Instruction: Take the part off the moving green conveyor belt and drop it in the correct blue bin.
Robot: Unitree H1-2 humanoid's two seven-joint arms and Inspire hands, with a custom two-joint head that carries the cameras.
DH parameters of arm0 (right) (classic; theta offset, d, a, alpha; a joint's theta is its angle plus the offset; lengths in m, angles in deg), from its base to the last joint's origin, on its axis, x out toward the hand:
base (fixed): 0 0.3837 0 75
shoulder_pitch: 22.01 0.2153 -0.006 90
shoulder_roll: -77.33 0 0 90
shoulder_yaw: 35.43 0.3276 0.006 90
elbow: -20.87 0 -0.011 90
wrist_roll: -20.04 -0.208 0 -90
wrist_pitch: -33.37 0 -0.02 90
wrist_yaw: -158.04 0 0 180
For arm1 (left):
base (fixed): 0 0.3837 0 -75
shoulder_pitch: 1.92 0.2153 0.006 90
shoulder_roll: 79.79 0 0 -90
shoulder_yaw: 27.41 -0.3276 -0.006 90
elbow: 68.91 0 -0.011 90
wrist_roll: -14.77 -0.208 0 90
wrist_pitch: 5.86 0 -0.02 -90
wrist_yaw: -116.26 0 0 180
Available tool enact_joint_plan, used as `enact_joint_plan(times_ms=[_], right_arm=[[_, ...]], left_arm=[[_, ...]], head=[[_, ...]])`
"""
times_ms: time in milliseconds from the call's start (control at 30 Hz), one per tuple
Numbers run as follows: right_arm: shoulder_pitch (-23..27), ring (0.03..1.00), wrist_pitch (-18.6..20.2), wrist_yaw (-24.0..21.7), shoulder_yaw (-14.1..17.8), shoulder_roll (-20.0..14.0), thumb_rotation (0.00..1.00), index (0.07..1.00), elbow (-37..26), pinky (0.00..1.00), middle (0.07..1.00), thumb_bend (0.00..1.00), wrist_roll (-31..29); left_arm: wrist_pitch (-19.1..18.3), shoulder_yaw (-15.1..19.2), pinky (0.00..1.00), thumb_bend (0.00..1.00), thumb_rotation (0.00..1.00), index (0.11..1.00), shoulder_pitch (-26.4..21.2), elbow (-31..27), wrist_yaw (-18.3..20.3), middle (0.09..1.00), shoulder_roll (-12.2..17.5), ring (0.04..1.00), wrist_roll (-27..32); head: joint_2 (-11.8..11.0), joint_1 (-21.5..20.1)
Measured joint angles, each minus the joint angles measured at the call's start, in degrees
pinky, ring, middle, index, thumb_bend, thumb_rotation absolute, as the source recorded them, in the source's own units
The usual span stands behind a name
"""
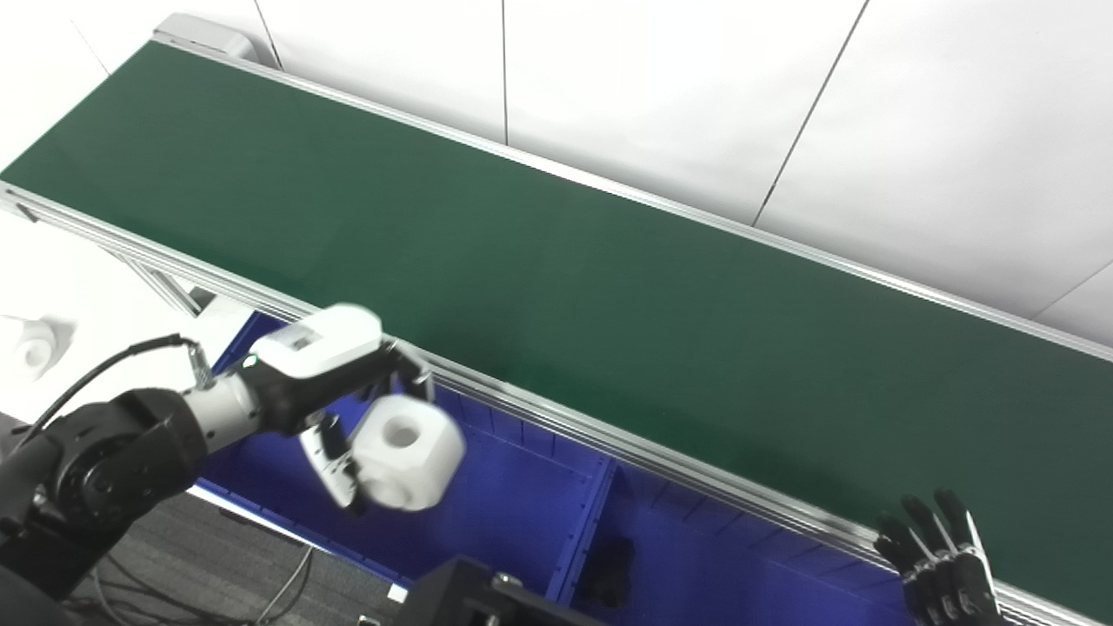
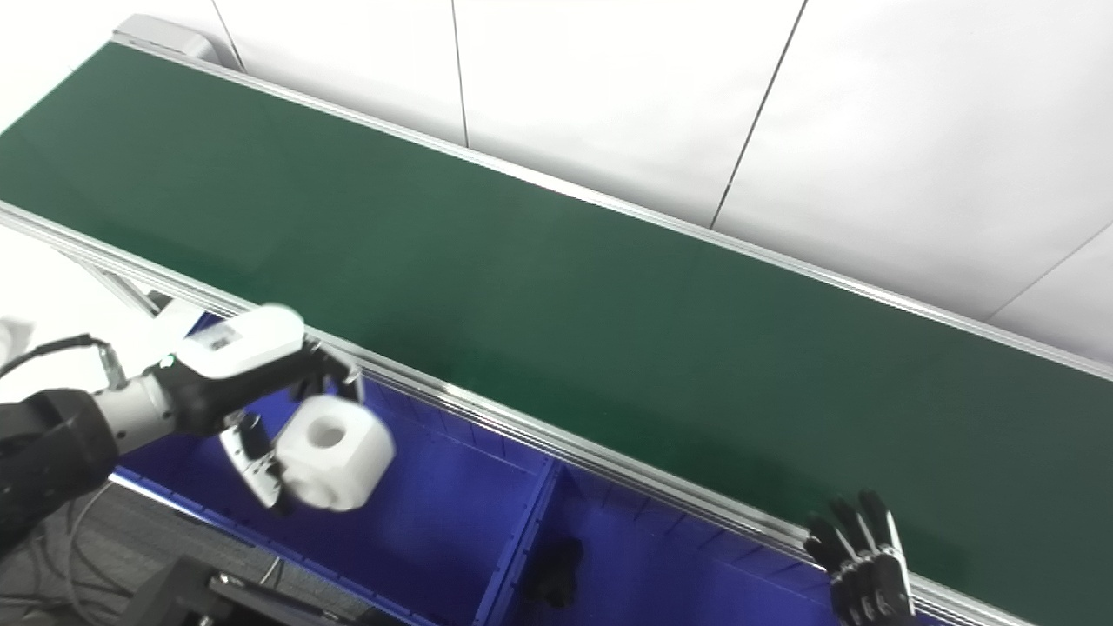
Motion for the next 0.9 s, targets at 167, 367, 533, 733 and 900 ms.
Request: enact_joint_plan(times_ms=[167, 367, 533, 733, 900], right_arm=[[0.5, 0.828, 0.4, -0.1, -0.4, 0.0, 0.95, 0.941, 0.0, 0.81, 0.876, 0.93, -0.1], [0.5, 0.822, 0.8, -0.1, -0.4, 0.1, 0.94, 0.940, -0.1, 0.80, 0.876, 0.93, -0.4], [0.3, 0.820, 0.8, -0.1, -0.3, 0.1, 0.94, 0.938, -0.3, 0.80, 0.877, 0.93, -1.1], [0.3, 0.824, 0.9, -0.1, -0.2, -0.3, 0.94, 0.938, -0.4, 0.80, 0.879, 0.93, -1.2], [0.3, 0.818, 0.9, -0.1, -0.1, -0.5, 0.94, 0.931, -0.4, 0.79, 0.874, 0.93, -1.2]], left_arm=[[3.4, -1.2, 0.30, 0.52, 0.00, 0.494, 0.3, 4.7, -1.9, 0.472, -0.4, 0.377, -5.6], [3.0, -0.7, 0.34, 0.52, 0.00, 0.513, 0.1, 4.1, -5.1, 0.447, -1.9, 0.373, -18.3], [-1.7, 0.4, 0.50, 0.52, 0.08, 0.497, 0.4, 1.6, -4.1, 0.593, -5.5, 0.545, -27.4], [-4.6, 0.8, 0.60, 0.83, 0.47, 0.661, 0.6, -2.4, 2.5, 0.691, -6.2, 0.660, -30.0], [-5.4, 1.6, 0.58, 0.84, 0.49, 0.663, 0.6, -4.9, 3.9, 0.712, -7.3, 0.668, -28.3]], head=[[-0.3, -0.7], [0.1, -1.1], [0.2, -1.3], [0.3, -1.6], [0.3, -1.9]])
